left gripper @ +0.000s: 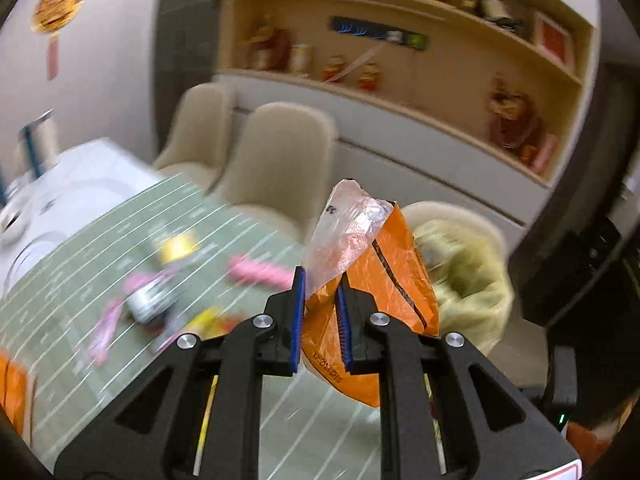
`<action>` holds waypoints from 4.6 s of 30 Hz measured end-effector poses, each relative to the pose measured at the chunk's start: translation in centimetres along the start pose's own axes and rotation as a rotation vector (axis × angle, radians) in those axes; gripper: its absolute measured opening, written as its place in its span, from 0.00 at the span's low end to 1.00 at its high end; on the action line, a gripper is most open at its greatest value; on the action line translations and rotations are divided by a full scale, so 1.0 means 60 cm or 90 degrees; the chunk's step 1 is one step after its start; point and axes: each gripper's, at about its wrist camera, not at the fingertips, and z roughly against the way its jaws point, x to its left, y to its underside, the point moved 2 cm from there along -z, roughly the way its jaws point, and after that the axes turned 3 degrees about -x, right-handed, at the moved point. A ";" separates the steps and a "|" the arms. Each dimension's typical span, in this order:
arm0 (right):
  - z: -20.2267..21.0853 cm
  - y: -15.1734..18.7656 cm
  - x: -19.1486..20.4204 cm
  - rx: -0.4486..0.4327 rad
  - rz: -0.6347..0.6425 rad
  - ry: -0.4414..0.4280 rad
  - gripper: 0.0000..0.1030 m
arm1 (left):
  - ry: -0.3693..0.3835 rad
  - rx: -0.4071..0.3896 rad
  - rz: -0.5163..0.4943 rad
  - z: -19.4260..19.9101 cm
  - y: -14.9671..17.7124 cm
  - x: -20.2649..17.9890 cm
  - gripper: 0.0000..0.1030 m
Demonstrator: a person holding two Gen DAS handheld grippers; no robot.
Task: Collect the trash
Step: 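Carry both items to the yellow trash bag and open both tools to drop them, then grasp the pink candy stick with the left tool while the right tool grasps the red cup, then lift the pink candy stick with the left tool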
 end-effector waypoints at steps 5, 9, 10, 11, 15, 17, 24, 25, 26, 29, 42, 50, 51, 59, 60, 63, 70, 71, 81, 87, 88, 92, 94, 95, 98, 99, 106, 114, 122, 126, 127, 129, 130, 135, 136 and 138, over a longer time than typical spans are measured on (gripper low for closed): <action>0.046 0.026 -0.089 0.004 -0.066 0.080 0.09 | 0.097 -0.015 -0.061 -0.112 -0.062 -0.133 0.13; 0.077 0.047 -0.158 0.013 -0.127 0.139 0.09 | 0.147 -0.006 -0.096 -0.206 -0.083 -0.220 0.13; 0.086 0.053 -0.177 0.017 -0.145 0.156 0.09 | 0.149 -0.001 -0.110 -0.229 -0.082 -0.238 0.13; 0.090 0.054 -0.186 0.018 -0.157 0.167 0.09 | 0.150 0.009 -0.132 -0.260 -0.076 -0.260 0.13; 0.123 0.060 -0.225 0.010 -0.196 0.212 0.09 | 0.140 0.093 -0.229 -0.360 -0.033 -0.329 0.13; 0.140 0.059 -0.238 0.000 -0.205 0.233 0.09 | 0.137 0.179 -0.272 -0.411 0.006 -0.352 0.13; 0.167 0.001 -0.274 -0.058 -0.226 0.229 0.09 | 0.210 0.275 -0.240 -0.463 0.044 -0.348 0.22; 0.162 -0.021 -0.275 -0.068 -0.211 0.224 0.09 | 0.228 0.279 -0.208 -0.463 0.036 -0.335 0.31; 0.157 -0.043 -0.276 -0.075 -0.199 0.218 0.09 | 0.247 0.281 -0.167 -0.459 0.025 -0.317 0.35; 0.129 -0.111 -0.278 -0.096 -0.150 0.199 0.09 | 0.237 0.242 -0.102 -0.430 -0.004 -0.272 0.45; -0.158 -0.185 -0.325 0.154 -0.062 0.158 0.09 | 0.081 0.164 0.006 -0.280 0.068 -0.108 0.50; -0.174 -0.140 -0.347 0.226 -0.078 0.180 0.09 | 0.021 0.207 0.065 -0.249 0.138 -0.026 0.50; -0.168 -0.142 -0.344 0.216 -0.079 0.175 0.09 | 0.019 0.205 0.072 -0.241 0.145 -0.019 0.50; -0.087 -0.169 -0.295 0.105 -0.046 0.190 0.38 | -0.018 0.176 0.125 -0.185 0.170 0.022 0.53; -0.081 -0.172 -0.287 0.103 -0.039 0.193 0.38 | -0.024 0.175 0.130 -0.176 0.176 0.026 0.53; -0.058 -0.183 -0.264 0.067 -0.034 0.193 0.38 | -0.053 0.171 0.149 -0.140 0.203 0.048 0.53; -0.048 -0.196 -0.130 -0.026 0.011 0.099 0.42 | -0.150 0.144 0.217 -0.041 0.268 0.145 0.53; -0.054 -0.197 -0.114 -0.031 0.015 0.085 0.44 | -0.166 0.132 0.232 -0.022 0.276 0.166 0.53; -0.116 -0.164 0.034 0.002 0.078 -0.031 0.51 | -0.208 0.051 0.240 0.042 0.283 0.337 0.54; -0.138 -0.135 0.028 0.029 0.069 0.016 0.51 | -0.259 0.120 0.148 -0.036 0.259 0.452 0.54; -0.143 -0.130 0.023 0.037 0.064 0.016 0.51 | -0.269 0.126 0.145 -0.048 0.257 0.469 0.54; -0.163 -0.110 0.012 0.064 0.044 0.023 0.51 | -0.300 0.147 0.134 -0.108 0.245 0.520 0.53; -0.172 -0.105 0.015 0.074 0.045 0.022 0.51 | -0.306 0.163 0.133 -0.133 0.246 0.531 0.53; -0.177 -0.104 0.018 0.078 0.050 0.023 0.51 | -0.308 0.174 0.134 -0.146 0.247 0.536 0.53; -0.190 -0.104 0.029 0.082 0.062 0.036 0.51 | -0.314 0.181 0.132 -0.159 0.245 0.534 0.39; -0.195 -0.105 0.032 0.082 0.063 0.037 0.51 | -0.311 0.183 0.133 -0.159 0.243 0.530 0.28; -0.223 -0.119 0.049 0.080 0.052 0.030 0.51 | -0.253 0.167 0.179 -0.105 0.231 0.462 0.14; -0.238 -0.146 0.065 0.054 0.063 -0.013 0.51 | -0.185 0.163 0.208 -0.027 0.259 0.342 0.14; -0.273 -0.207 0.058 0.025 0.012 -0.048 0.51 | -0.172 0.220 0.213 -0.035 0.333 0.260 0.15; -0.310 -0.225 0.058 0.049 0.003 -0.037 0.51 | -0.173 0.230 0.220 -0.038 0.352 0.246 0.16; -0.317 -0.225 0.058 0.058 -0.001 -0.042 0.46 | -0.170 0.229 0.227 -0.037 0.353 0.246 0.18; -0.324 -0.223 0.061 0.070 -0.011 -0.074 0.32 | -0.165 0.225 0.242 -0.034 0.354 0.249 0.19; -0.323 -0.221 0.062 0.069 -0.017 -0.085 0.29 | -0.164 0.223 0.245 -0.033 0.354 0.250 0.20; -0.284 -0.199 0.074 0.057 -0.031 -0.132 0.14 | -0.149 0.225 0.243 -0.022 0.356 0.247 0.31; -0.274 -0.192 0.075 0.054 -0.038 -0.140 0.12 | -0.144 0.225 0.244 -0.021 0.356 0.246 0.33; -0.254 -0.176 0.075 0.050 -0.047 -0.141 0.10 | -0.135 0.221 0.243 -0.018 0.354 0.241 0.35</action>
